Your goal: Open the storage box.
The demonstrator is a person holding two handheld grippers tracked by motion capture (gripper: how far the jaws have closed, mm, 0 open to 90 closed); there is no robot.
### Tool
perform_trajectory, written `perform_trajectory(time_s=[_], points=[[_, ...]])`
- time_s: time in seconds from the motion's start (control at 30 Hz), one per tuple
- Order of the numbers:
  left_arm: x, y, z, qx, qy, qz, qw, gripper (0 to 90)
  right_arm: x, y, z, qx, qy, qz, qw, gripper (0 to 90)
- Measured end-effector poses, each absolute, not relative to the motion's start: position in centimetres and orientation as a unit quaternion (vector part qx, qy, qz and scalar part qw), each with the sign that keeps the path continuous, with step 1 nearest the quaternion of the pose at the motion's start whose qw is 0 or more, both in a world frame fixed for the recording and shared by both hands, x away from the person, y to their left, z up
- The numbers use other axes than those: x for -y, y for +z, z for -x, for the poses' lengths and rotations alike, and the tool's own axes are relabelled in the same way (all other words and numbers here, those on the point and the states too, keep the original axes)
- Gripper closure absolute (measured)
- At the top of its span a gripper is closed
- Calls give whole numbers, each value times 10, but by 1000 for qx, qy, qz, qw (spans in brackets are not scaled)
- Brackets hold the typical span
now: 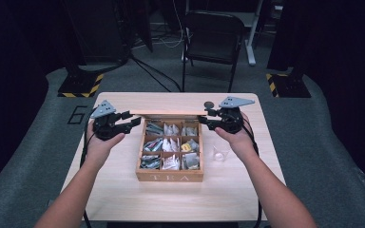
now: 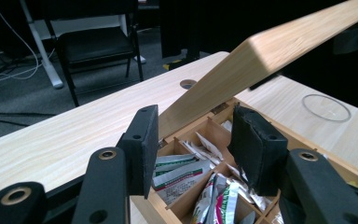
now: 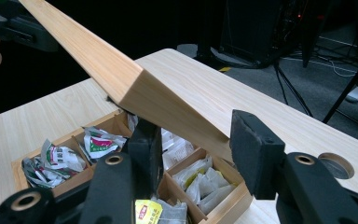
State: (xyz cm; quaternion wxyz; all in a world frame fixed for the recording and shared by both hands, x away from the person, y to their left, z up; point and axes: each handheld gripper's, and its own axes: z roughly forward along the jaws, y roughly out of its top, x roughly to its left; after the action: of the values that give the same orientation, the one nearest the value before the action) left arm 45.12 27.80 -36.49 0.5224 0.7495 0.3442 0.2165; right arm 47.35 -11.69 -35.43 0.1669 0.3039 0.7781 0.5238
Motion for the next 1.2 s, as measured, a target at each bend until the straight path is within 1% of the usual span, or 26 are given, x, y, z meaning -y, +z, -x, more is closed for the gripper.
perform_trajectory(time_s=[0.3,0.57,1.2], points=[[-274,-369,-459,-344,219,-756,513,540,117,-353,-477,-780,523,-300,168,541],[-272,-368,-464,-350,222,-751,515,568,117,-352,-478,-781,521,-301,166,543],[-270,-367,-468,-354,227,-746,517,567,115,-353,-480,-782,514,-305,180,551]])
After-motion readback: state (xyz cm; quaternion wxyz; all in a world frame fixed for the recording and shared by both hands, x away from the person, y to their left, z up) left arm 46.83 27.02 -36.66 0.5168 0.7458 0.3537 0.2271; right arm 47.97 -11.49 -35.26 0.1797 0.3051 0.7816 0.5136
